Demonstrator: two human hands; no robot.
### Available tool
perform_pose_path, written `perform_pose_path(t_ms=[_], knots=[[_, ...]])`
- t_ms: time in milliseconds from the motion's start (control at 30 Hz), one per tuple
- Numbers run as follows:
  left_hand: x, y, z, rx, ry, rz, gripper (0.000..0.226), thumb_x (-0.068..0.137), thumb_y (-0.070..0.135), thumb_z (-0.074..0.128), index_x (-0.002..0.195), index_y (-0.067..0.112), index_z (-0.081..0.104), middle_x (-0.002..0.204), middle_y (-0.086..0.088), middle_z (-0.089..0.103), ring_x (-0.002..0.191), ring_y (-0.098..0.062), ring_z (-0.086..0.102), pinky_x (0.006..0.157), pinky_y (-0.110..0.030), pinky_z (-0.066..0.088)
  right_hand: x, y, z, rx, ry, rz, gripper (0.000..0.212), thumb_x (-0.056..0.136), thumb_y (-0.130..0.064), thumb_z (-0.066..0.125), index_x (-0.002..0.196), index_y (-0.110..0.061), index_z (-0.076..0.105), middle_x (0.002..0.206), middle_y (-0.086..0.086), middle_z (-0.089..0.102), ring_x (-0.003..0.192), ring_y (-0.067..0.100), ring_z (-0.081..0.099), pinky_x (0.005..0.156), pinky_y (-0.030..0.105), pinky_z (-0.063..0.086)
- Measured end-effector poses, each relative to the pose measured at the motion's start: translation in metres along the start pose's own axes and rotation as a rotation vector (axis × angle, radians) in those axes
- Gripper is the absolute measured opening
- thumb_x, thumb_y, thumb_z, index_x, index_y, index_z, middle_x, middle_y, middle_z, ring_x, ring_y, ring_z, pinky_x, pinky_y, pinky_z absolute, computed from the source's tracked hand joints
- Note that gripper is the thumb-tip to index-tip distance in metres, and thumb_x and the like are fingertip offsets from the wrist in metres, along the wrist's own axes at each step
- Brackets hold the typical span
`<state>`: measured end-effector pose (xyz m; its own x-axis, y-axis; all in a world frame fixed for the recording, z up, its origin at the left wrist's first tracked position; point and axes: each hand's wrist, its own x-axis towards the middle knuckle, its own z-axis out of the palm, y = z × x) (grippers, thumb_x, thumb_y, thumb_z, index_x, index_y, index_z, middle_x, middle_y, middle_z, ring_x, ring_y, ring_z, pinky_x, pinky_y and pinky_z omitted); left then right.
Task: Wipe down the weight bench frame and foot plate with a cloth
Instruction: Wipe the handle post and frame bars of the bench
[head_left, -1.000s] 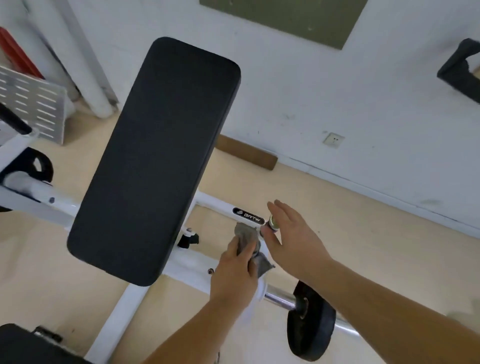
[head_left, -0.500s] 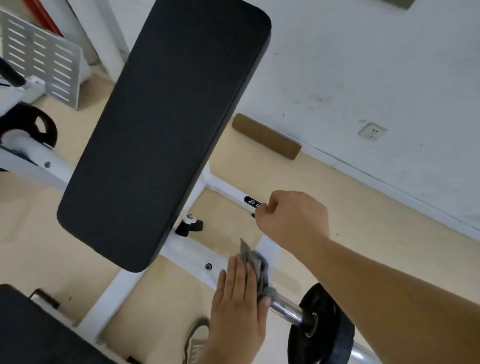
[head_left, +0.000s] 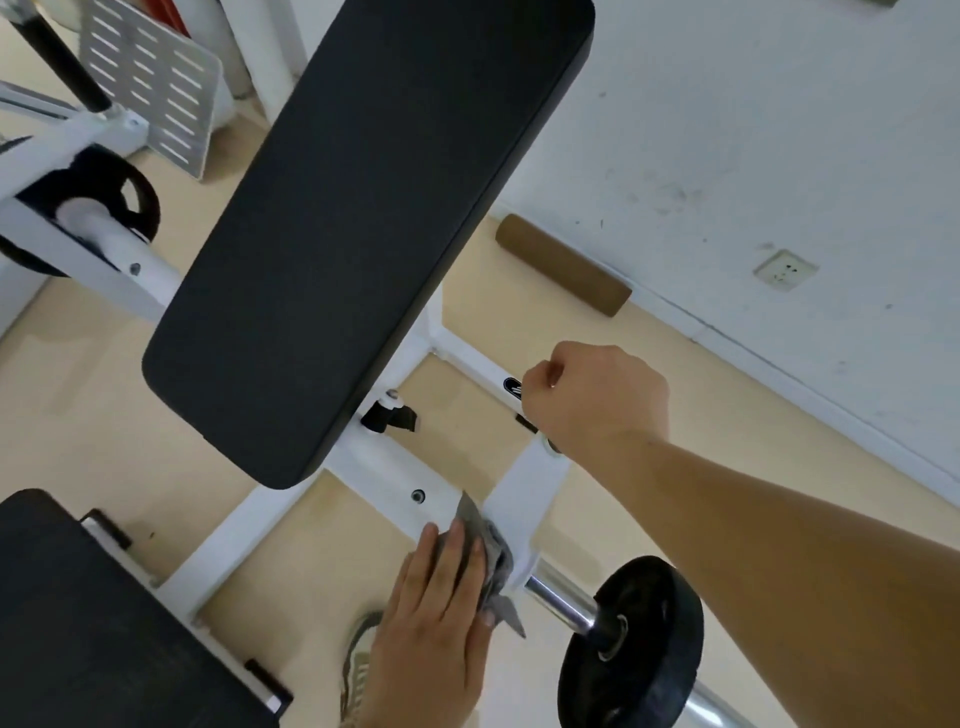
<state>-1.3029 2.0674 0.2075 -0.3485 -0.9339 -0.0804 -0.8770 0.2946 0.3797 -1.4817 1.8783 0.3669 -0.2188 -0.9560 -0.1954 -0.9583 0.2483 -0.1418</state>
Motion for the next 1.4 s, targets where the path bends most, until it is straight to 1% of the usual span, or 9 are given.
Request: perform_pose_path(t_ms=[233,433,600,767,933,1100,1200,1333,1400], knots=[[0.101,0.034,-0.009,0.058,-0.129,0.053,0.066,0.108,0.046,0.017,0.164,0.015,0.003,0.172,-0.01,0.006,0.158,-0.035,0.011,0.126,-0.049,0.023,0.002,0.001,0.003,-0.048,0.003,-0.014,0.032,0.092,-0.041,0.036,0.077,-0.022,0.057,0.07,-0.005,0.06,0.063,0.014,0.05,0.058,0.028,0.037],[0.1,0.041,-0.016,-0.005,-0.062,-0.03,0.064,0.105,0.046,0.027,0.161,0.015,0.017,0.15,-0.002,0.038,0.121,-0.02,0.048,0.107,-0.035,0.046,0.0,-0.001,0.001,-0.08,0.032,-0.008,0.031,0.093,-0.036,0.036,0.073,-0.02,0.054,0.068,-0.004,0.059,0.06,0.014,0.048,0.055,0.027,0.035],[0.01,0.007,-0.009,-0.043,-0.036,-0.022,0.065,0.106,0.047,0.033,0.161,0.014,0.029,0.16,-0.009,0.04,0.144,-0.03,0.044,0.12,-0.044,0.035,-0.005,-0.002,0.003,-0.072,0.072,-0.015,0.039,0.098,-0.043,0.034,0.076,-0.02,0.057,0.066,-0.004,0.057,0.06,0.016,0.048,0.058,0.029,0.037],[0.07,0.027,-0.021,-0.031,-0.154,-0.015,0.074,0.104,0.055,-0.005,0.165,0.014,0.005,0.171,-0.011,0.013,0.157,-0.032,0.017,0.126,-0.048,0.022,-0.003,-0.002,0.006,-0.101,0.08,-0.05,0.038,0.098,-0.046,0.034,0.085,-0.023,0.061,0.07,-0.004,0.056,0.067,0.022,0.051,0.059,0.029,0.036],[0.14,0.037,-0.022,-0.266,-0.122,-0.063,0.054,0.107,0.053,0.026,0.155,0.029,0.023,0.138,0.003,0.046,0.106,-0.022,0.061,0.083,-0.041,0.059,-0.004,-0.002,0.004,-0.105,0.097,-0.041,0.041,0.099,-0.048,0.032,0.084,-0.024,0.063,0.07,-0.005,0.056,0.066,0.023,0.052,0.059,0.029,0.036],[0.054,0.007,-0.016,-0.25,-0.071,-0.113,0.066,0.105,0.052,0.031,0.162,0.038,0.001,0.119,0.016,0.049,0.085,-0.002,0.053,0.072,-0.015,0.051,-0.004,-0.001,0.006,-0.097,0.063,-0.034,0.04,0.097,-0.046,0.031,0.08,-0.023,0.059,0.07,-0.004,0.063,0.066,0.02,0.054,0.06,0.029,0.042],[0.0,-0.003,-0.01,-0.261,0.029,-0.114,0.076,0.098,0.049,0.042,0.164,0.02,0.019,0.123,0.012,0.053,0.092,-0.001,0.057,0.07,-0.002,0.043,-0.004,-0.001,0.006,-0.093,0.068,-0.037,0.039,0.099,-0.045,0.032,0.083,-0.023,0.06,0.071,-0.004,0.059,0.067,0.021,0.055,0.06,0.029,0.041],[0.043,0.011,-0.018,-0.03,-0.062,-0.061,0.07,0.105,0.048,0.028,0.162,0.013,0.008,0.129,0.002,0.051,0.107,-0.016,0.056,0.095,-0.029,0.053,-0.002,0.0,0.009,-0.112,0.08,-0.038,0.038,0.098,-0.045,0.031,0.081,-0.023,0.058,0.068,-0.004,0.062,0.063,0.019,0.052,0.058,0.028,0.04],[0.093,0.022,-0.025,-0.043,-0.145,-0.091,0.066,0.108,0.05,0.022,0.162,0.019,0.002,0.129,0.0,0.047,0.104,-0.02,0.057,0.085,-0.033,0.053,-0.001,0.001,0.01,-0.125,0.081,-0.041,0.04,0.097,-0.045,0.03,0.08,-0.022,0.057,0.067,-0.002,0.065,0.062,0.018,0.053,0.058,0.027,0.041]])
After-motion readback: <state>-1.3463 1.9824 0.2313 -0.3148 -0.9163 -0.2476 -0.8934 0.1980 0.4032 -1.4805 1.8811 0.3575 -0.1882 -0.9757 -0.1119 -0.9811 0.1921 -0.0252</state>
